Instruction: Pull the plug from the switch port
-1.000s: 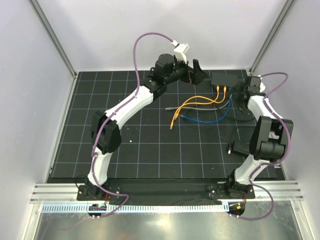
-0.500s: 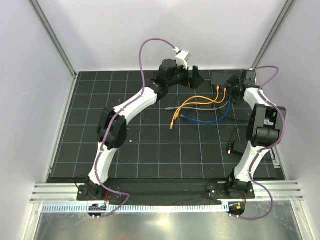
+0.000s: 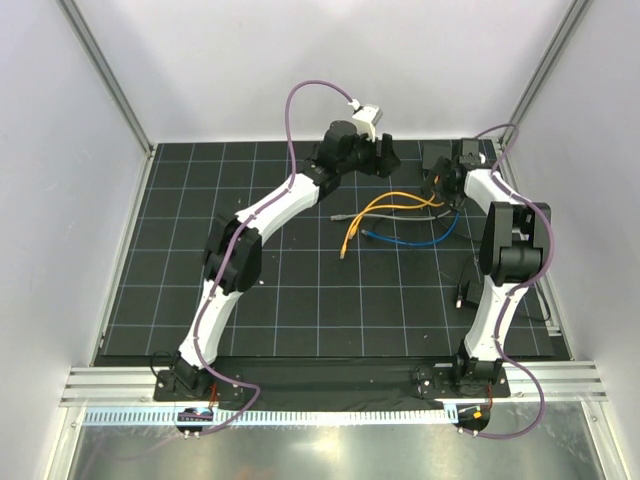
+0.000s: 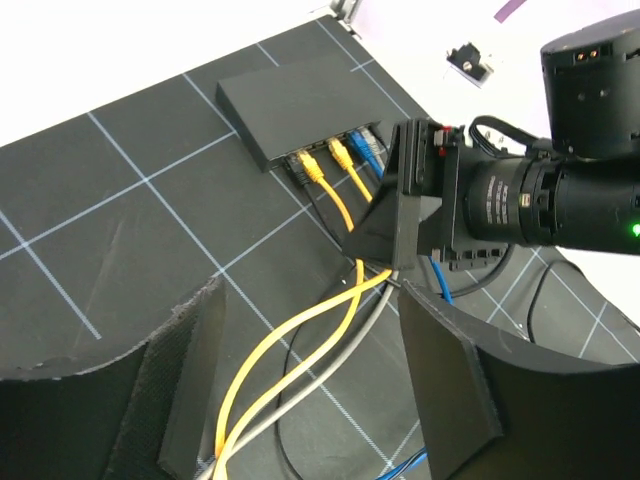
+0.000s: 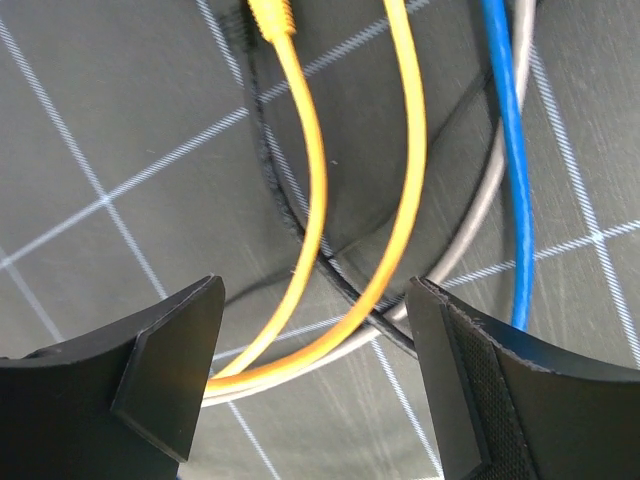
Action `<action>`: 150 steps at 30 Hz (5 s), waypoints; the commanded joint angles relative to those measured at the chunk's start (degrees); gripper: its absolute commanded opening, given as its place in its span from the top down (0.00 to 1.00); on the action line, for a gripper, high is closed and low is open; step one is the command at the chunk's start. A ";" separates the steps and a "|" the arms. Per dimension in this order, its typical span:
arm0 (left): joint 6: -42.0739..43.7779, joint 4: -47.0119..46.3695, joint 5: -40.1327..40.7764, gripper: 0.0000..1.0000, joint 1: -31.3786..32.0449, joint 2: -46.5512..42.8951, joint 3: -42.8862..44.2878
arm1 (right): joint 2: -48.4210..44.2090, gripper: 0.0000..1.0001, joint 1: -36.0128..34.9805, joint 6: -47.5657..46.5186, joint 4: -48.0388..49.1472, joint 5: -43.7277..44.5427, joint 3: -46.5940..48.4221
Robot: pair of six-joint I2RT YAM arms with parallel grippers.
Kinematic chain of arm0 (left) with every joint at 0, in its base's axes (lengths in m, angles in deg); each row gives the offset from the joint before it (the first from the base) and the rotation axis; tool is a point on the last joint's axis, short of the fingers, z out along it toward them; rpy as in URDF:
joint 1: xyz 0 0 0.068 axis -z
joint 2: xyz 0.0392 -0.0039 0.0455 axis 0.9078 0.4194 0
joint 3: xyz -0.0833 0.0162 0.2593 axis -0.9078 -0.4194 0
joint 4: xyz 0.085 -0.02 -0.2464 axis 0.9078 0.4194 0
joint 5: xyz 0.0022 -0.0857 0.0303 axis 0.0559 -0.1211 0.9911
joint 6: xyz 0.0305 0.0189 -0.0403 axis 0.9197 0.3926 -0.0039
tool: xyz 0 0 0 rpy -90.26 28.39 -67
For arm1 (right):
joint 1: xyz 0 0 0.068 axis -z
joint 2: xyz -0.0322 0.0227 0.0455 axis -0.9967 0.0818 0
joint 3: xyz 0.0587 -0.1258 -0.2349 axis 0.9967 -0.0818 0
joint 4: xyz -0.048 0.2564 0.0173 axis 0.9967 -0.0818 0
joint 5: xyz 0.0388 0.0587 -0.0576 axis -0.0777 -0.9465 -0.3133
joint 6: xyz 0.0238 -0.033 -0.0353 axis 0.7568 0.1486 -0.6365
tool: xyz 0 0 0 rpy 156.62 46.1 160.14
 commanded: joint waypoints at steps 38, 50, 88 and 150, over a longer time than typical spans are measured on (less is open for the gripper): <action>-4.40 -4.07 -3.18 0.26 0.89 -1.29 -1.63 | -8.82 0.77 -0.59 -2.32 -1.33 5.33 -12.90; -0.09 -2.49 -4.76 0.28 4.76 -0.41 -1.37 | -22.16 0.75 -0.59 -3.20 -0.36 2.96 -31.08; -0.88 -19.89 -3.09 0.26 6.52 10.05 0.56 | -9.62 0.38 1.00 -3.10 6.85 -10.67 -15.12; -55.36 -14.01 5.68 0.53 5.90 14.27 -3.04 | -2.85 0.12 2.40 -6.01 4.47 2.51 1.33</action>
